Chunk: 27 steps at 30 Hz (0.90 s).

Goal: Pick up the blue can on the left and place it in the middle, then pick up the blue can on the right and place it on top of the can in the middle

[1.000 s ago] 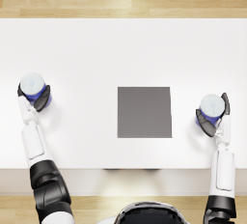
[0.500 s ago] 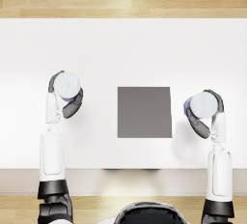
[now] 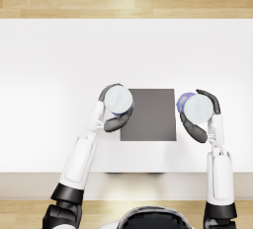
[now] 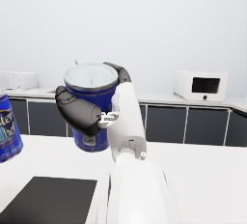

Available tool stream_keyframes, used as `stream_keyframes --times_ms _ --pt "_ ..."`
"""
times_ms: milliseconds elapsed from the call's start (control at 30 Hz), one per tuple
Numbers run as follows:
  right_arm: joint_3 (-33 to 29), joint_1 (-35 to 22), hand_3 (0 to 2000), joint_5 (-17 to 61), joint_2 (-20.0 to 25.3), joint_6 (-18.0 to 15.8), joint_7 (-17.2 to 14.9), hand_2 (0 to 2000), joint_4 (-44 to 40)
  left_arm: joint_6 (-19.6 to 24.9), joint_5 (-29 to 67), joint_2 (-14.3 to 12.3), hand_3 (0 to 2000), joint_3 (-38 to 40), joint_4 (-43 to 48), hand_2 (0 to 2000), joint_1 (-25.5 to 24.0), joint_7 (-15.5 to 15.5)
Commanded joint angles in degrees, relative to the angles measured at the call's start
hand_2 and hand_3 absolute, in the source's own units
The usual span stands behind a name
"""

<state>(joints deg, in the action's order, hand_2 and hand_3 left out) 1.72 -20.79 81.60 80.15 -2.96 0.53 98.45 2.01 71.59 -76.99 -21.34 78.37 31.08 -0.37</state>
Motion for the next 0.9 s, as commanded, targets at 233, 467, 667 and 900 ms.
stream_keyframes --times_ms 233,467,667,900 --pt "3.97 -7.09 1520 0.00 2.15 -1.74 0.05 2000 2.28 0.08 -5.82 -4.06 1520 -9.13 -9.42 2000 3.30 0.03" --pt "8.20 -9.54 1520 -0.01 3.82 -2.92 0.01 2000 1.82 0.77 -6.38 -5.53 1520 -14.06 -13.84 2000 2.71 -6.94" --pt "10.97 -10.66 1520 0.00 5.04 -2.56 0.09 2000 0.17 0.65 -6.42 -7.26 1520 -16.55 -20.11 2000 2.71 -8.55" --pt "11.53 -11.26 1520 0.00 6.07 -2.10 0.14 2000 -0.28 1.18 -6.43 -8.42 1520 -14.70 -21.86 2000 1.89 -10.03"
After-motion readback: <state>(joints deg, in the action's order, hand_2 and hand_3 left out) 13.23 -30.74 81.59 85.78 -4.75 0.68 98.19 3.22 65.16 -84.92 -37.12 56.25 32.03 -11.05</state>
